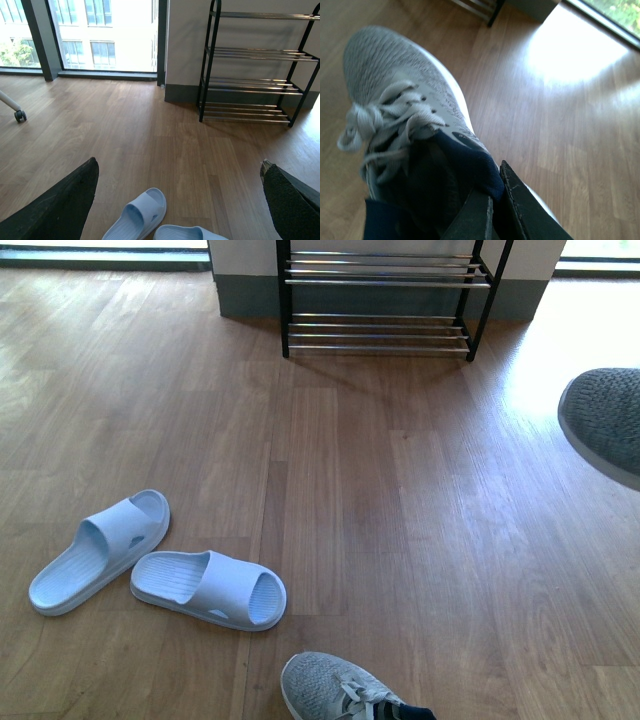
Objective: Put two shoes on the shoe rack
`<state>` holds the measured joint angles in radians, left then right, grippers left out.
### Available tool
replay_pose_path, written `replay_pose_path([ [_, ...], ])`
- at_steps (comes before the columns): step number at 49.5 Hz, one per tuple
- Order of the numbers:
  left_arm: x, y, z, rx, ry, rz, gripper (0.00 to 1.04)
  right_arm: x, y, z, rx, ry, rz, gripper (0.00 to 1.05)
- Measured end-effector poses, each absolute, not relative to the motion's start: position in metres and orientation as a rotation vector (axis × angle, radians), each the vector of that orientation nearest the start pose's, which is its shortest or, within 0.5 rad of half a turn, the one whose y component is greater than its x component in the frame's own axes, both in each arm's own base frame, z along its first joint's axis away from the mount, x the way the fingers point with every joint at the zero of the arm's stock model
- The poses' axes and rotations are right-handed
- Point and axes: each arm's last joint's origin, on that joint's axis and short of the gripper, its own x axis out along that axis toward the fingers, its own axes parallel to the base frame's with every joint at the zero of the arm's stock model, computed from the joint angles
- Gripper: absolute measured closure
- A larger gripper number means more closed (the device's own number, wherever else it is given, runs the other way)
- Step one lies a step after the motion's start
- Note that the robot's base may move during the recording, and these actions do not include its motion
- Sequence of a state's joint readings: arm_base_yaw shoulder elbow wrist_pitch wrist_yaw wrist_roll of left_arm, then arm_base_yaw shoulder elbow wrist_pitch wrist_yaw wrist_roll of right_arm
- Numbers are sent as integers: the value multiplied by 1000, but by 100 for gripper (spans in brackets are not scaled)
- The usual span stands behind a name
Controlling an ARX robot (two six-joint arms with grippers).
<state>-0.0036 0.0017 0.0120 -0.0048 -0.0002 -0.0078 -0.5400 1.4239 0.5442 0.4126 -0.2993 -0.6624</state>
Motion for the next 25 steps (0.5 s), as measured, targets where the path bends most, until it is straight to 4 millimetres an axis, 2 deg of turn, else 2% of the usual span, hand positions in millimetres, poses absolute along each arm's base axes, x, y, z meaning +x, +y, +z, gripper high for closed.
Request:
replay_pose_path([
  [7, 97, 0, 167, -8, -6, -3, 9, 206, -122, 203, -376, 345, -102, 103],
  [12, 97, 0, 167, -8, -6, -3, 9, 187, -118, 209, -321, 292, -113, 103],
  [17, 97, 0, 167, -8, -6, -3, 9, 172, -114, 205, -235, 278, -107, 103],
  [25, 97, 0, 167, -8, -6, -3, 9, 151, -101, 179, -83, 260, -58, 103],
])
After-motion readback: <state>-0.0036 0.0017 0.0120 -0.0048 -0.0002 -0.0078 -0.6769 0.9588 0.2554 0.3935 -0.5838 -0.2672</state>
